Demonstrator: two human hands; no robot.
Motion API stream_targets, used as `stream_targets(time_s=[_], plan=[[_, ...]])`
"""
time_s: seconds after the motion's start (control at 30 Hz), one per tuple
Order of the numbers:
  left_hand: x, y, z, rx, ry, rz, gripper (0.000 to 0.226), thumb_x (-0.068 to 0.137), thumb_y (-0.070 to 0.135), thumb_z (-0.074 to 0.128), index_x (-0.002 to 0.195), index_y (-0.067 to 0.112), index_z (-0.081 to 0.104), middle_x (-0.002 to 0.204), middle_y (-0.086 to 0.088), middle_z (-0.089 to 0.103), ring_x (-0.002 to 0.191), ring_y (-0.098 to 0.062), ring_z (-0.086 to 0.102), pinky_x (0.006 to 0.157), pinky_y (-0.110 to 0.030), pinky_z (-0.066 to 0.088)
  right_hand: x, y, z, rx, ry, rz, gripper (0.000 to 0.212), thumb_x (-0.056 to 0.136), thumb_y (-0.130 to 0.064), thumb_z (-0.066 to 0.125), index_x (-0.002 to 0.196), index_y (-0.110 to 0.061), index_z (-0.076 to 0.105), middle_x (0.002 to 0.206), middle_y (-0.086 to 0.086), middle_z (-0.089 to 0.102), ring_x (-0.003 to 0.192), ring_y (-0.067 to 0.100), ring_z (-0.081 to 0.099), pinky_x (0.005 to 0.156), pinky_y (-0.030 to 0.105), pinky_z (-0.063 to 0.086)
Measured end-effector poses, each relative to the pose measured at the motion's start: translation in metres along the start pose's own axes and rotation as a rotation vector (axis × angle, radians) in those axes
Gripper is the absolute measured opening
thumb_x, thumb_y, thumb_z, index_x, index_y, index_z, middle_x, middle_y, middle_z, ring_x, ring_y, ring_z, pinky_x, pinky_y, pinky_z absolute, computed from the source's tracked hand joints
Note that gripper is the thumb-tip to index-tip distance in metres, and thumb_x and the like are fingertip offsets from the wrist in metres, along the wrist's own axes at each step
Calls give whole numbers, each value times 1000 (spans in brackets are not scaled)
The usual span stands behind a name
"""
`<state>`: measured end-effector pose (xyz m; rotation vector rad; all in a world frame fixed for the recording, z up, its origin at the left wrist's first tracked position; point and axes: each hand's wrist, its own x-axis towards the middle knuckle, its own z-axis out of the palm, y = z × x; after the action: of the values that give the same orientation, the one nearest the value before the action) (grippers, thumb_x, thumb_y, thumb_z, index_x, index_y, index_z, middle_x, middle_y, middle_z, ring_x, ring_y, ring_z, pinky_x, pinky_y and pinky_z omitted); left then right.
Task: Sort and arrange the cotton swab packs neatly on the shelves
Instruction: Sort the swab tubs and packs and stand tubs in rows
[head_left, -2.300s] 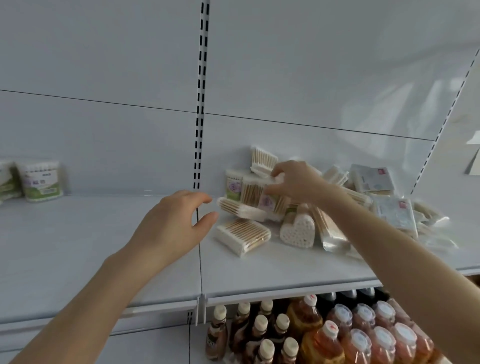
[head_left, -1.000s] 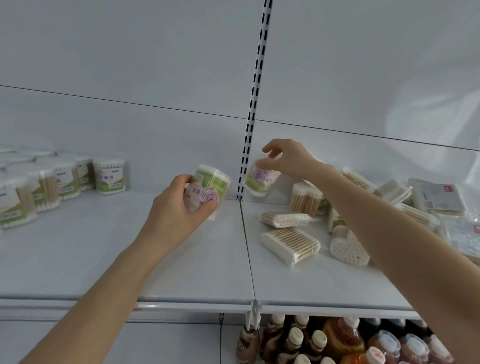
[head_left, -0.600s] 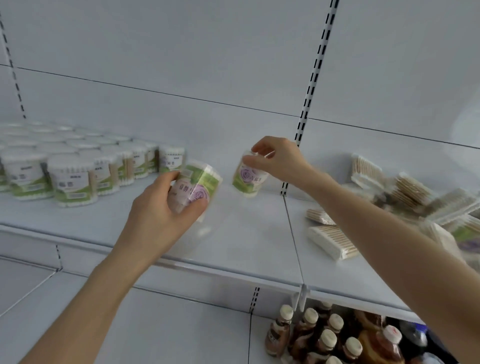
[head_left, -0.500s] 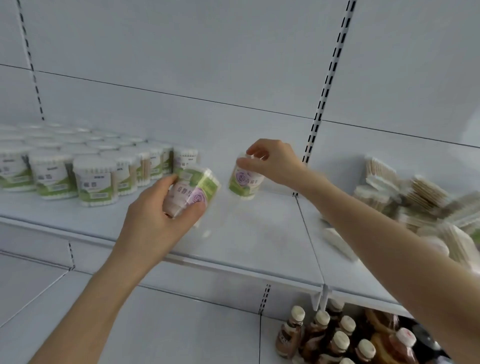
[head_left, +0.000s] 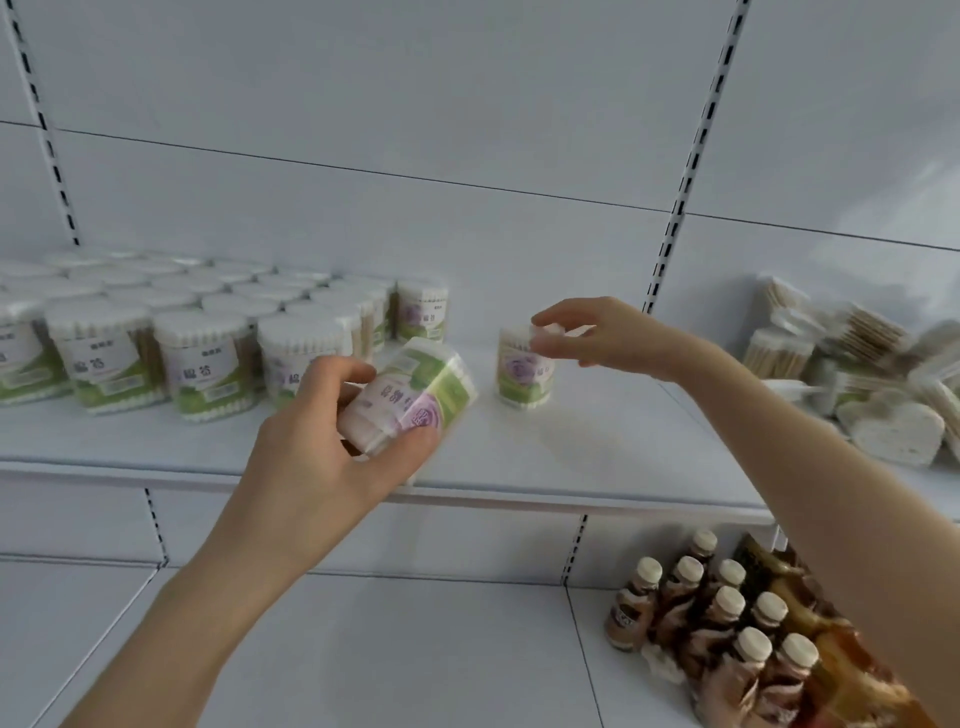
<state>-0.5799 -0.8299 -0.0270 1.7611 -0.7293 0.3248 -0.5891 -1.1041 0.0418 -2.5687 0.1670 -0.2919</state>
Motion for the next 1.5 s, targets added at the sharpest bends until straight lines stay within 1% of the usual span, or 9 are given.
stream_targets(time_s=[0.17,0.3,0.4,0.5,0.7,0.97,1.27,1.4,1.5], plan=[[-5,-7,-12,-50,-85,-1,52,44,65,60,90,41,51,92,28,59,82,5,59,63,-6,46,3,-11,16,36,176,-42,18,79,-27,71,96,-25,64,84,-3,61,76,12,59,79,34,51],[-6,-10,-19,-18,-104,5,54,45,65,59,92,39,52,100,32,55,85,3,58,67,-12,50,17,-27,21,-30,93,22,35,76,-42,70,101,-19,61,100,2,64,88,21,64,84,37,54],[-4,-13,-27,-17,-83,5,55,46,64,59,93,37,53,99,30,56,84,3,59,67,-13,50,31,-40,25,-92,93,72,49,76,-56,64,95,-11,57,90,2,63,79,19,62,71,30,53],[-2,-15,-32,-14,-71,20,54,46,64,58,93,37,53,99,31,56,86,7,58,66,-7,46,42,-49,34,-174,123,67,44,78,-49,66,85,-9,48,79,6,53,68,19,50,61,29,39],[2,-15,-37,8,-65,44,49,48,63,58,91,40,51,103,31,54,90,7,56,68,-2,42,65,-61,50,-3,157,-42,38,78,-33,71,108,-13,60,114,3,57,101,19,54,81,27,43],[4,-17,-41,47,-65,44,47,50,61,63,90,42,51,103,33,52,91,8,55,71,-2,42,93,-70,79,140,219,-29,37,81,-31,69,114,-14,59,108,-1,47,92,13,45,50,17,33],[6,-17,-43,37,-58,64,45,50,63,57,89,42,51,104,31,52,91,7,55,71,-2,43,108,-65,85,150,243,-47,36,82,-31,68,111,-11,61,118,7,55,97,13,45,75,23,34],[4,-17,-42,31,-63,54,47,48,64,56,89,43,51,102,34,52,90,9,55,70,-1,42,110,-66,85,123,235,-48,38,83,-33,68,112,-10,60,118,6,54,96,13,45,76,22,33],[3,-20,-43,43,-57,63,46,48,65,57,90,46,50,97,21,59,93,8,53,72,-1,41,108,-66,84,109,240,-43,41,83,-38,66,114,-13,60,120,3,53,104,13,46,81,21,32]])
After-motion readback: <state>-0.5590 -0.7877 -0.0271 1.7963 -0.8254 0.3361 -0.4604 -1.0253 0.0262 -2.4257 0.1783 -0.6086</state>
